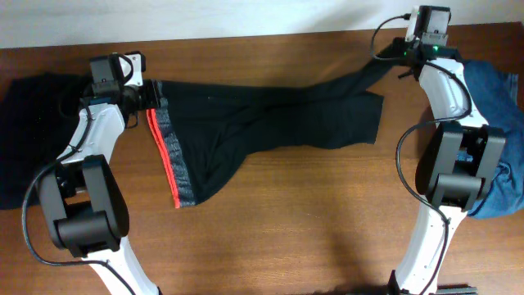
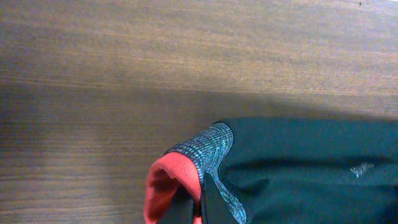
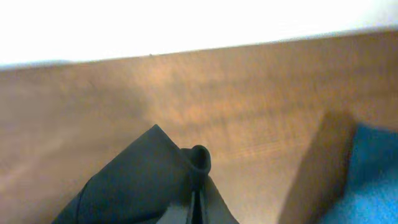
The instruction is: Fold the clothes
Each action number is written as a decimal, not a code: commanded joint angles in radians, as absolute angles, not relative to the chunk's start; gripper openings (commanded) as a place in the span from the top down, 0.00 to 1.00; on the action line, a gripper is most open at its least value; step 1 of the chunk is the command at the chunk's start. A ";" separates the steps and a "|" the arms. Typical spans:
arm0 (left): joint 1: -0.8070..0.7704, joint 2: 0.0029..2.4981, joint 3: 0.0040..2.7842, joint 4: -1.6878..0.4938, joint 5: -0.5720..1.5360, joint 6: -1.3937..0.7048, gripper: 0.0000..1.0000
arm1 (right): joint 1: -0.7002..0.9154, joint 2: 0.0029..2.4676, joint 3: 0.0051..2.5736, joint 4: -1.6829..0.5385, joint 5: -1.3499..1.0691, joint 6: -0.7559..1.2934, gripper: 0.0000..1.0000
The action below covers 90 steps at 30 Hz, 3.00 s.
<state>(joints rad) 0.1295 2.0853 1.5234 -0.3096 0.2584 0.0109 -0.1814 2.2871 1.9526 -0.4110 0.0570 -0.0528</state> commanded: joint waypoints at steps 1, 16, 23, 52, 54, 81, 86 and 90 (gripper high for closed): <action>0.131 2.081 1.541 -0.312 0.266 0.016 1.00 | -0.177 2.278 1.979 -0.367 -0.001 -0.052 0.96; 0.132 2.081 1.541 -0.331 0.265 0.017 0.99 | -0.195 2.355 1.979 -0.296 0.001 -0.101 0.85; 0.132 2.081 1.541 -0.331 0.266 0.017 0.61 | -0.199 2.362 1.979 -0.315 0.015 -0.100 0.41; -0.080 1.926 1.605 -0.816 0.188 -0.126 1.00 | -0.165 2.077 1.974 -0.948 -0.235 -0.097 0.80; -0.109 1.926 1.603 -0.852 0.172 -0.160 1.00 | -0.158 2.085 1.963 -0.954 -0.244 -0.102 0.93; -0.207 1.932 1.242 -0.711 0.078 -0.329 0.91 | -0.117 2.214 1.769 -0.860 -0.258 -0.213 0.96; -0.207 1.932 1.214 -0.719 0.046 -0.329 0.87 | -0.117 2.214 1.765 -0.886 -0.248 -0.213 0.96; -0.207 1.932 1.206 -0.750 -0.005 -0.329 0.86 | -0.117 2.214 1.745 -0.881 -0.248 -0.213 0.96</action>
